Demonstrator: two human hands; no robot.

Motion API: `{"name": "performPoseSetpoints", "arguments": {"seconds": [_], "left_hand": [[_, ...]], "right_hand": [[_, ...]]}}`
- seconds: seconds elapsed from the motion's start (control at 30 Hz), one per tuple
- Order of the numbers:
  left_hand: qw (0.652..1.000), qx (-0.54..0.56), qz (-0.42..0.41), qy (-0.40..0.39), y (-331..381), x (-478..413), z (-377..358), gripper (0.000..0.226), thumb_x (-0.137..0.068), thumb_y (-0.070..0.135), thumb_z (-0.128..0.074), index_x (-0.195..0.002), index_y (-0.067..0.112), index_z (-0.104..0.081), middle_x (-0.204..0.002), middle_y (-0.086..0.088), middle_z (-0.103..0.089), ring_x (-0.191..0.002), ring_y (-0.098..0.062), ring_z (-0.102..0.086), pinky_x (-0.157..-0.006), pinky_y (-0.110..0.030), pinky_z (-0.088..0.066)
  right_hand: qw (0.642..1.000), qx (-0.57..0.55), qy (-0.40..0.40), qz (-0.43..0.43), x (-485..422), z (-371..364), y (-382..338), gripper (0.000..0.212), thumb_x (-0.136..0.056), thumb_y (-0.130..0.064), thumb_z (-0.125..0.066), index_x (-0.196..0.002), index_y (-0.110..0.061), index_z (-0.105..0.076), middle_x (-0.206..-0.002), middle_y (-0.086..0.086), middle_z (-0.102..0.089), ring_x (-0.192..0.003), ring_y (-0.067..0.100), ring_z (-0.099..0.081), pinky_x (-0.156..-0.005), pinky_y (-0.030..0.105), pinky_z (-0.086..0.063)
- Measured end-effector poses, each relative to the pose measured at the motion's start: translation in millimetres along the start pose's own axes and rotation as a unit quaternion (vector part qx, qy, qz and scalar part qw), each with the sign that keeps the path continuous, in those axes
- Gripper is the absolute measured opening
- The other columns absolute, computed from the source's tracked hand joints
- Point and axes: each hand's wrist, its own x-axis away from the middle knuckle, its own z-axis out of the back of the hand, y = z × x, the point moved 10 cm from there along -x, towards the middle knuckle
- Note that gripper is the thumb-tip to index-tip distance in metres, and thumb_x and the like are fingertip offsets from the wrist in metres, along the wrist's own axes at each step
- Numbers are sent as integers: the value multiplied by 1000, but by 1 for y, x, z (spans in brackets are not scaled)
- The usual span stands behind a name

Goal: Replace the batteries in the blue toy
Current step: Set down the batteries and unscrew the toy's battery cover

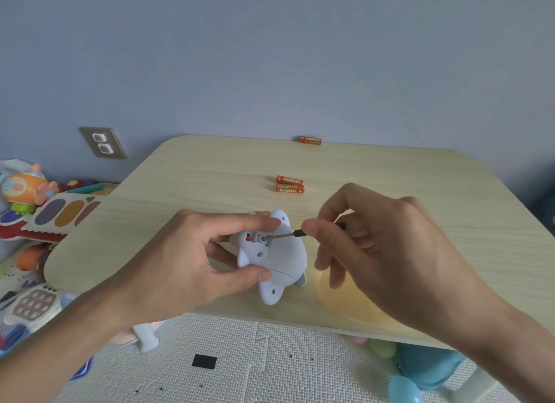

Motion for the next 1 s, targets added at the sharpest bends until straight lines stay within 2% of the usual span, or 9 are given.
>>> {"name": "performPoseSetpoints", "arguments": {"seconds": [0.07,0.2,0.3,0.4,0.5,0.63,0.8,0.9,1.0], "left_hand": [[1000,2,-1,-2,0,0,0,57,-74,40,-96,-126,50,-74,-118,16,-82,-98,-11,-83,-92,-44,-66],[1000,7,-3,-3,0,0,0,57,-71,48,-88,-125,52,-73,-122,20,-80,-101,-9,-82,-94,-45,-65],[1000,7,-1,0,-1,-1,0,56,-74,43,-95,-125,52,-74,-119,18,-81,-98,-11,-83,-95,-46,-64],[1000,9,-2,5,-1,-1,1,56,-71,42,-90,-124,52,-74,-118,18,-82,-97,-12,-83,-95,-46,-64],[1000,14,-4,-3,0,-1,-1,57,-71,40,-93,-124,50,-74,-126,27,-77,-102,-6,-81,-95,-43,-65],[1000,31,4,-5,-2,0,0,56,-71,35,-91,-123,49,-76,-130,28,-75,-109,-2,-78,-97,-40,-64],[999,38,8,-6,-6,-1,1,56,-73,33,-97,-121,51,-75,-122,25,-79,-104,-5,-81,-94,-40,-63],[999,48,7,9,-11,-1,4,57,-64,30,-92,-116,48,-78,-115,23,-82,-95,-4,-82,-91,-31,-63],[998,50,-6,21,-14,-2,6,57,-60,27,-91,-111,49,-80,-110,21,-84,-91,-7,-83,-86,-26,-64]], "right_hand": [[999,26,28,5,-1,6,-2,30,-91,-52,-60,-73,-28,-63,-57,-9,-72,-48,13,-69,-51,35,-56],[999,4,30,25,0,6,-3,14,-89,-44,-67,-85,-31,-70,-59,-8,-71,-48,13,-69,-53,33,-56],[999,-33,8,26,3,3,1,2,-89,-30,-75,-89,-30,-76,-68,-12,-76,-59,7,-76,-58,30,-61],[999,-37,2,23,3,3,3,17,-91,-12,-73,-98,-25,-79,-75,-17,-78,-66,2,-77,-62,21,-61],[999,6,13,37,2,4,-1,13,-95,-24,-66,-94,-25,-79,-74,-14,-78,-63,1,-75,-59,25,-61],[995,78,29,62,0,1,-7,41,-98,-46,-57,-69,-21,-72,-56,1,-68,-47,20,-64,-50,37,-53],[999,17,37,31,-3,26,-1,37,-95,-40,-63,-64,-20,-73,-50,-16,-66,-44,9,-66,-48,11,-46],[996,44,76,-5,2,65,24,25,-92,-35,-66,-71,-28,-76,-55,-20,-70,-49,2,-68,-49,3,-43],[984,118,111,-78,21,104,81,21,-93,-33,-70,-73,-38,-76,-64,-20,-75,-57,0,-71,-52,8,-49]]}}
